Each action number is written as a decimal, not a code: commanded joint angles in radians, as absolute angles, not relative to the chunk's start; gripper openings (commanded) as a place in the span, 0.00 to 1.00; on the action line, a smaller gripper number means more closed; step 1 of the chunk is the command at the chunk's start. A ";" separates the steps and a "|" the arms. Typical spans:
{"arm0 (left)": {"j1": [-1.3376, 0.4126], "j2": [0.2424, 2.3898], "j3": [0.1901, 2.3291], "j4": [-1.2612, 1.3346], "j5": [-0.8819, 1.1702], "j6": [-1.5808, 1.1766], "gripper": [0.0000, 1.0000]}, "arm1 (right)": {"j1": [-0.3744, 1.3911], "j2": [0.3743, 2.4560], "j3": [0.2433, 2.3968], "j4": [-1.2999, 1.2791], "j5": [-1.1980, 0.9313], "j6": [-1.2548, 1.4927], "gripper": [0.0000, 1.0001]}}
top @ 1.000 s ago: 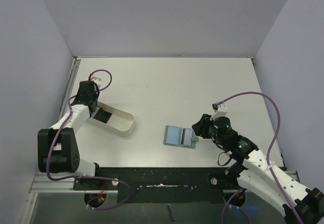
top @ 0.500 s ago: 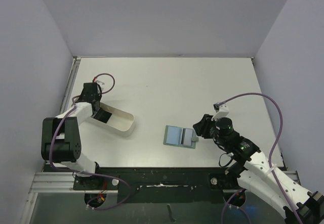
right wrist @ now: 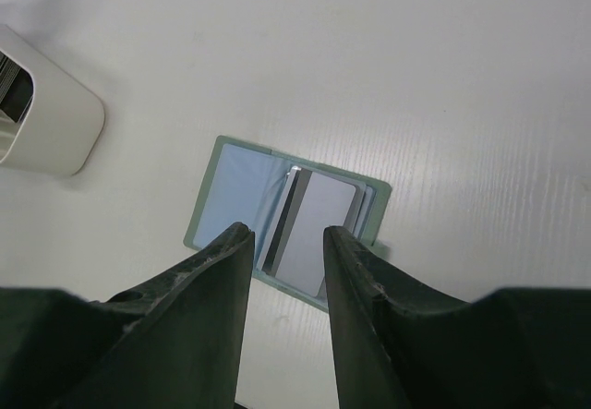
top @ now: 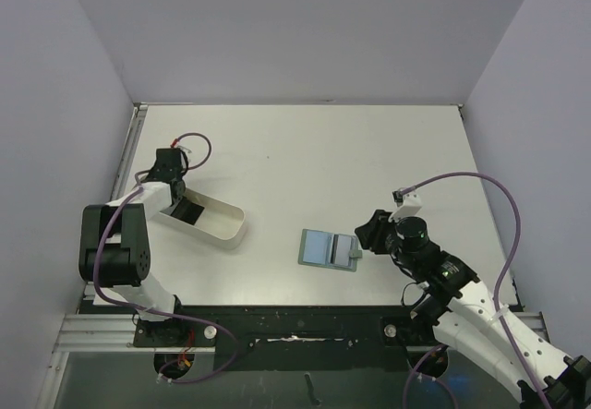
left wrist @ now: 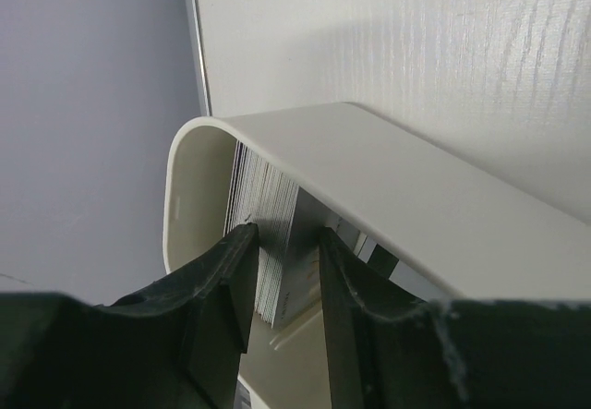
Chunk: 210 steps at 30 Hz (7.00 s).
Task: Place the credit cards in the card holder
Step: Pick up the credit card from the storage box.
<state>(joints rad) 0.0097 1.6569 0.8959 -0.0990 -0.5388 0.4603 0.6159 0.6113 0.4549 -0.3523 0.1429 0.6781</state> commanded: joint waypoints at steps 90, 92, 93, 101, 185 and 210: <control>-0.252 0.860 0.536 0.426 1.013 -0.962 0.00 | 0.761 1.073 0.683 0.425 -0.391 0.833 0.44; -0.259 0.862 0.525 0.463 1.025 -0.990 0.00 | 0.776 1.095 0.686 0.441 -0.390 0.843 0.44; -0.262 0.862 0.519 0.484 1.031 -1.004 0.00 | 0.780 1.101 0.685 0.452 -0.393 0.849 0.43; -0.272 0.873 0.512 0.503 1.047 -1.020 0.00 | 0.789 1.115 0.656 0.540 -0.424 0.878 0.18; -0.273 0.923 0.551 0.432 1.062 -0.989 0.00 | 0.735 1.065 0.544 0.680 -0.451 0.994 0.32; -0.276 0.930 0.503 0.558 1.071 -1.071 0.00 | 0.755 1.210 0.553 0.824 -0.532 1.060 0.22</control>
